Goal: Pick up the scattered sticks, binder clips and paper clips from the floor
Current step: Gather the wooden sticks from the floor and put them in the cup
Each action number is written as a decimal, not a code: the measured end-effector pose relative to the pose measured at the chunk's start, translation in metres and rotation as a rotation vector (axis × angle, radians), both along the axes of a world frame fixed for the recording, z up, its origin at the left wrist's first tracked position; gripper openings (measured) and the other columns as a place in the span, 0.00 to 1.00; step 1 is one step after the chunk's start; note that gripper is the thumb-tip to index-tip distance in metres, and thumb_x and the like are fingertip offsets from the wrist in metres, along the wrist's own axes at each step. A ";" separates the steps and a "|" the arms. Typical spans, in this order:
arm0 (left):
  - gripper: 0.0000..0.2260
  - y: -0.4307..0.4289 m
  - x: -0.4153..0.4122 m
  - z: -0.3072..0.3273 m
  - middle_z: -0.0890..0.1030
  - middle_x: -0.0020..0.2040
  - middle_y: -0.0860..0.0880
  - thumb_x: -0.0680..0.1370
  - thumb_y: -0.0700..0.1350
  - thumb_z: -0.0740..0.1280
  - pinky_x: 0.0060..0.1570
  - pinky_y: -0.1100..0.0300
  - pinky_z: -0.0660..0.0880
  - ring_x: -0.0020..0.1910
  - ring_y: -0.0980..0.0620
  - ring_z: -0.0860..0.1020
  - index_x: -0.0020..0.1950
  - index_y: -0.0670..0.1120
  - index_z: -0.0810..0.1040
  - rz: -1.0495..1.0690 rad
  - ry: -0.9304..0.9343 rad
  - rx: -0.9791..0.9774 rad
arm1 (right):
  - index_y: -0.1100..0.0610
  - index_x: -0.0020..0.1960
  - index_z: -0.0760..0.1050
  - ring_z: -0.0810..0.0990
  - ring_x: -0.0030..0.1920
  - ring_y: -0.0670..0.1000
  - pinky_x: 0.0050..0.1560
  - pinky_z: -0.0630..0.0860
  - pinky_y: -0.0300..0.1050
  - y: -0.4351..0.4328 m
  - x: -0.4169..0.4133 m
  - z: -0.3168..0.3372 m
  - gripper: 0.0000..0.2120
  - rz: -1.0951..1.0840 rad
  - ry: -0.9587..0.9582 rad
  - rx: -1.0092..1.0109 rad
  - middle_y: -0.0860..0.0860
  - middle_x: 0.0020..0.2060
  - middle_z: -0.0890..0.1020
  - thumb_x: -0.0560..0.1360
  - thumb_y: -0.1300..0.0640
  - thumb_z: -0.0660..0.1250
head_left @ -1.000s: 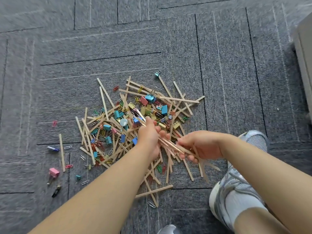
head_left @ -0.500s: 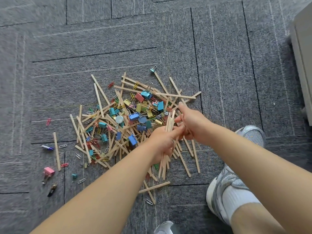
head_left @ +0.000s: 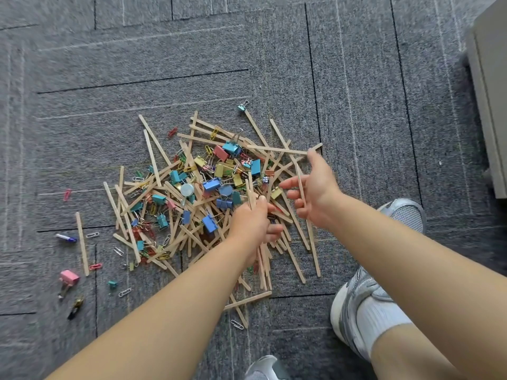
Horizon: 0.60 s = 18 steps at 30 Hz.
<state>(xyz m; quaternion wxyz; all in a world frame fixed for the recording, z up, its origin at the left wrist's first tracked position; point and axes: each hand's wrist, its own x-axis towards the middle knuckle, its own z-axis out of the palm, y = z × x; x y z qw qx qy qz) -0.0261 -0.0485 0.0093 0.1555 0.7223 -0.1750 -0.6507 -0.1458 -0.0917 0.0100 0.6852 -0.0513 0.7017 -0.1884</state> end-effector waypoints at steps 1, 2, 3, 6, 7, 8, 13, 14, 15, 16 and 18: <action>0.14 0.000 0.000 -0.001 0.76 0.40 0.48 0.83 0.50 0.56 0.27 0.63 0.74 0.28 0.55 0.71 0.50 0.43 0.76 0.021 0.026 0.011 | 0.60 0.41 0.74 0.60 0.25 0.46 0.22 0.57 0.37 0.000 0.003 0.002 0.24 0.023 -0.015 -0.004 0.49 0.27 0.68 0.78 0.41 0.53; 0.13 -0.001 0.001 -0.002 0.77 0.42 0.48 0.82 0.50 0.57 0.22 0.66 0.67 0.27 0.56 0.67 0.52 0.43 0.76 0.031 0.039 0.024 | 0.60 0.39 0.73 0.61 0.25 0.46 0.22 0.58 0.37 -0.001 0.007 0.003 0.17 0.037 -0.035 -0.009 0.49 0.27 0.67 0.78 0.50 0.55; 0.13 -0.002 0.002 -0.003 0.78 0.44 0.49 0.82 0.51 0.58 0.21 0.67 0.62 0.28 0.57 0.64 0.54 0.44 0.77 0.040 0.047 0.035 | 0.60 0.38 0.73 0.63 0.26 0.47 0.23 0.62 0.38 0.000 0.010 0.004 0.13 0.052 -0.055 -0.023 0.50 0.28 0.68 0.78 0.57 0.56; 0.19 -0.008 0.008 -0.003 0.79 0.48 0.49 0.77 0.58 0.63 0.20 0.68 0.57 0.25 0.58 0.60 0.58 0.45 0.76 0.086 0.111 0.046 | 0.61 0.45 0.79 0.72 0.36 0.49 0.40 0.71 0.42 0.001 0.019 0.012 0.12 0.252 0.039 -0.111 0.52 0.37 0.74 0.79 0.60 0.57; 0.22 -0.009 0.009 -0.003 0.80 0.50 0.48 0.75 0.61 0.64 0.19 0.67 0.57 0.24 0.58 0.60 0.59 0.45 0.76 0.084 0.140 0.048 | 0.59 0.49 0.79 0.73 0.39 0.47 0.44 0.71 0.42 0.002 0.021 0.015 0.12 0.361 0.090 -0.131 0.50 0.40 0.74 0.80 0.57 0.57; 0.25 -0.010 0.011 -0.004 0.80 0.50 0.47 0.73 0.64 0.64 0.20 0.67 0.58 0.24 0.58 0.60 0.58 0.44 0.76 0.065 0.164 0.055 | 0.58 0.51 0.78 0.73 0.39 0.44 0.45 0.71 0.42 0.002 0.023 0.015 0.14 0.455 0.124 -0.146 0.49 0.41 0.74 0.82 0.54 0.56; 0.30 -0.006 0.019 -0.009 0.76 0.42 0.45 0.67 0.65 0.66 0.24 0.66 0.63 0.27 0.56 0.65 0.50 0.38 0.77 0.003 0.232 0.070 | 0.63 0.43 0.74 0.74 0.33 0.50 0.45 0.76 0.48 0.005 0.022 0.011 0.17 0.527 -0.008 -0.162 0.52 0.32 0.76 0.81 0.50 0.58; 0.24 -0.005 0.023 -0.010 0.76 0.38 0.46 0.70 0.61 0.68 0.25 0.66 0.63 0.28 0.56 0.66 0.48 0.39 0.78 0.033 0.239 0.057 | 0.64 0.48 0.74 0.75 0.34 0.51 0.46 0.77 0.46 0.006 0.019 0.010 0.16 0.486 -0.084 -0.182 0.53 0.33 0.77 0.81 0.51 0.57; 0.18 -0.005 0.026 -0.011 0.75 0.34 0.48 0.73 0.56 0.68 0.23 0.66 0.62 0.26 0.57 0.65 0.47 0.40 0.78 0.053 0.237 0.043 | 0.63 0.52 0.74 0.77 0.35 0.51 0.45 0.78 0.45 0.008 0.015 0.010 0.15 0.447 -0.134 -0.203 0.53 0.35 0.78 0.81 0.52 0.57; 0.12 -0.005 0.029 -0.012 0.74 0.32 0.49 0.75 0.51 0.68 0.21 0.67 0.61 0.25 0.58 0.64 0.47 0.41 0.78 0.053 0.226 0.033 | 0.62 0.54 0.74 0.78 0.35 0.50 0.43 0.78 0.45 0.011 0.010 0.007 0.14 0.438 -0.099 -0.234 0.54 0.36 0.79 0.81 0.52 0.57; 0.07 -0.003 0.036 -0.013 0.74 0.34 0.49 0.78 0.45 0.66 0.20 0.68 0.60 0.24 0.58 0.62 0.48 0.41 0.78 0.006 0.178 0.034 | 0.59 0.53 0.74 0.77 0.37 0.51 0.42 0.77 0.49 0.022 0.001 -0.006 0.13 0.570 0.329 -0.294 0.55 0.41 0.81 0.81 0.51 0.56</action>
